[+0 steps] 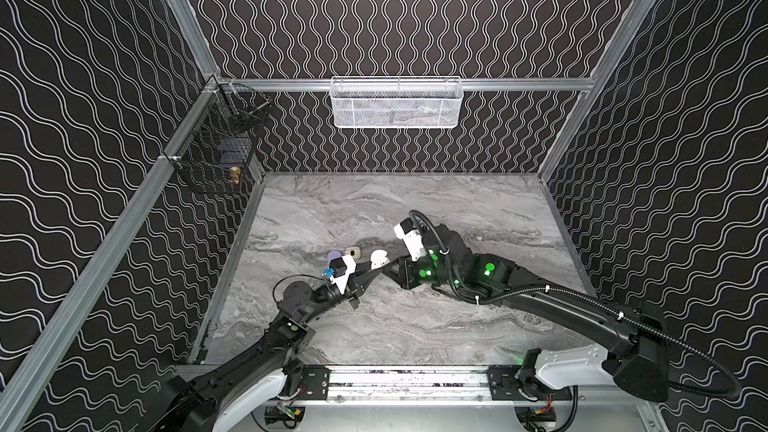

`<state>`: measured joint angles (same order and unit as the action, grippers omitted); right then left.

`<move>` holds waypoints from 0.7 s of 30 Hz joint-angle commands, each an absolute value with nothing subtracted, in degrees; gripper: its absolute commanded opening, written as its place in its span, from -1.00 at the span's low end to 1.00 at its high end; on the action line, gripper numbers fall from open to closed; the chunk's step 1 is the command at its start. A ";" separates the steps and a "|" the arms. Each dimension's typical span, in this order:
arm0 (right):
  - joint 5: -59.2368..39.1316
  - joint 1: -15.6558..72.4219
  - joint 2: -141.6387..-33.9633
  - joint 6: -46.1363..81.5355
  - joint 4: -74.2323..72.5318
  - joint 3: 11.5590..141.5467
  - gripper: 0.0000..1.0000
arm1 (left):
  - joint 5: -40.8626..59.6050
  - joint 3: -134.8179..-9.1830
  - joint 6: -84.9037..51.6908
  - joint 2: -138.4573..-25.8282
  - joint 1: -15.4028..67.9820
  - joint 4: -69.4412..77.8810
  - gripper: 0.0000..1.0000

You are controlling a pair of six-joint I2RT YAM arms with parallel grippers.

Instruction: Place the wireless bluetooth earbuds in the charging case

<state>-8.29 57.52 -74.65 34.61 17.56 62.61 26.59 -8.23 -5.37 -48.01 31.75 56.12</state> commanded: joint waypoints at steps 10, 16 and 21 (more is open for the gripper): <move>8.20 52.70 -68.40 31.71 19.97 67.62 -0.56 | 33.03 -8.93 6.69 -55.87 37.88 65.72 -1.00; -0.77 49.48 -73.14 30.09 16.93 65.81 -0.53 | 35.64 -7.67 10.87 -58.08 38.68 68.89 -1.00; -9.05 49.48 -78.16 28.41 19.36 68.12 -0.53 | 34.75 -8.45 12.19 -58.71 38.74 66.33 -1.00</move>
<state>-3.18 49.65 -77.10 30.11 19.00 67.20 34.00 -8.19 9.89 -58.48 38.65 64.97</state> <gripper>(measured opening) 0.233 0.187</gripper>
